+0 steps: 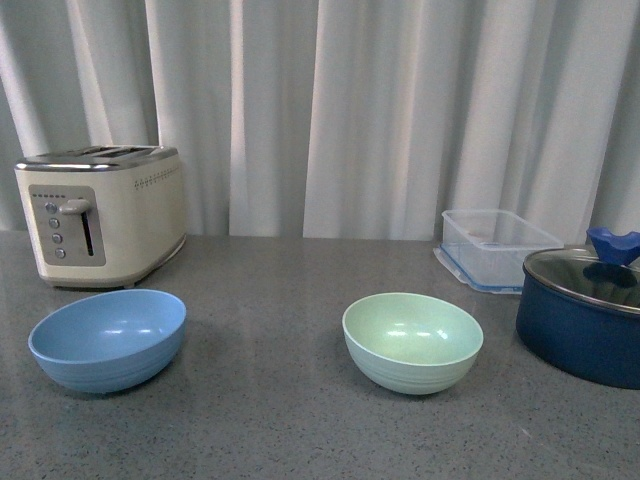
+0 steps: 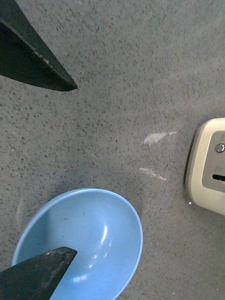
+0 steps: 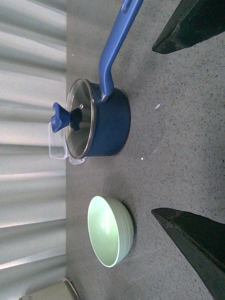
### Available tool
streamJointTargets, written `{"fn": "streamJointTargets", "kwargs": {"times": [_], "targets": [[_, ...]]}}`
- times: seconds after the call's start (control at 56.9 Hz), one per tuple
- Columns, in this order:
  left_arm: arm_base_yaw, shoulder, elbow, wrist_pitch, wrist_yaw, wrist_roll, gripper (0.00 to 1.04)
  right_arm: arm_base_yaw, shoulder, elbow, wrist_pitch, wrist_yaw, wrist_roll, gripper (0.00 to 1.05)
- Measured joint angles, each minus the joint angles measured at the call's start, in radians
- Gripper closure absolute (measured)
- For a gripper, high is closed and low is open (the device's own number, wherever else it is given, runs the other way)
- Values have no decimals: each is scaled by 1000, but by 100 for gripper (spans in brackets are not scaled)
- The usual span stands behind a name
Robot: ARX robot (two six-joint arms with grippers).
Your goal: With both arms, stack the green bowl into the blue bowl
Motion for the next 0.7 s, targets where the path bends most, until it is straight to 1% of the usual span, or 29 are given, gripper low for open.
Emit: {"fn": "streamJointTargets", "kwargs": {"times": [0.299,0.702], "targets": [[-39,225,179,-84,-36,-63,7,0,0,0,0,0,0,10],[-65,396,277,-110,-66,-102,7,0,0,0,0,0,0,10]]}}
